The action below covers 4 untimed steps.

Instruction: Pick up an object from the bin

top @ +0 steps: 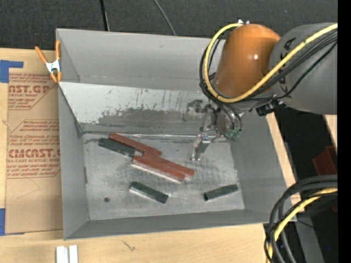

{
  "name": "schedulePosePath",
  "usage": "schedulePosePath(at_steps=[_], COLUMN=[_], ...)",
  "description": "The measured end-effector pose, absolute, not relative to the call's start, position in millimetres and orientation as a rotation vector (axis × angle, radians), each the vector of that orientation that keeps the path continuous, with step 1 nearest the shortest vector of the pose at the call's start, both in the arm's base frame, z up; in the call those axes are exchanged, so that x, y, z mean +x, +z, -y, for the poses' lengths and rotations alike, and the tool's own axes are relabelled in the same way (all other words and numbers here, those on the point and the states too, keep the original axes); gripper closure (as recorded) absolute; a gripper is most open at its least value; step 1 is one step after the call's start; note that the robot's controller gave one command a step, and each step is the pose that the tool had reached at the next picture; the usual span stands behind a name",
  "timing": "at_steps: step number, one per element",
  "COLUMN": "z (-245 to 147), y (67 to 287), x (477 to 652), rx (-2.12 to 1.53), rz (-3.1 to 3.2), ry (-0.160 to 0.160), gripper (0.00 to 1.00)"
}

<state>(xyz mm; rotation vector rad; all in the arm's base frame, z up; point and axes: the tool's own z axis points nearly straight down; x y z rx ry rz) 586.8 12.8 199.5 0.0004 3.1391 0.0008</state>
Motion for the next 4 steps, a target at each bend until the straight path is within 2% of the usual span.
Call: schedulePosePath(at_steps=[1,2,3,4], z=[-13,-4,4,4], y=[200,142,74,74], x=[586.8,563.6,579.6,579.5], rx=[0.001,-0.044,0.157,0.158], rz=[-3.139,-3.135,-3.138,-3.138], ry=[0.001,0.000,0.003,0.003], gripper=[0.00,0.00,1.00,1.00])
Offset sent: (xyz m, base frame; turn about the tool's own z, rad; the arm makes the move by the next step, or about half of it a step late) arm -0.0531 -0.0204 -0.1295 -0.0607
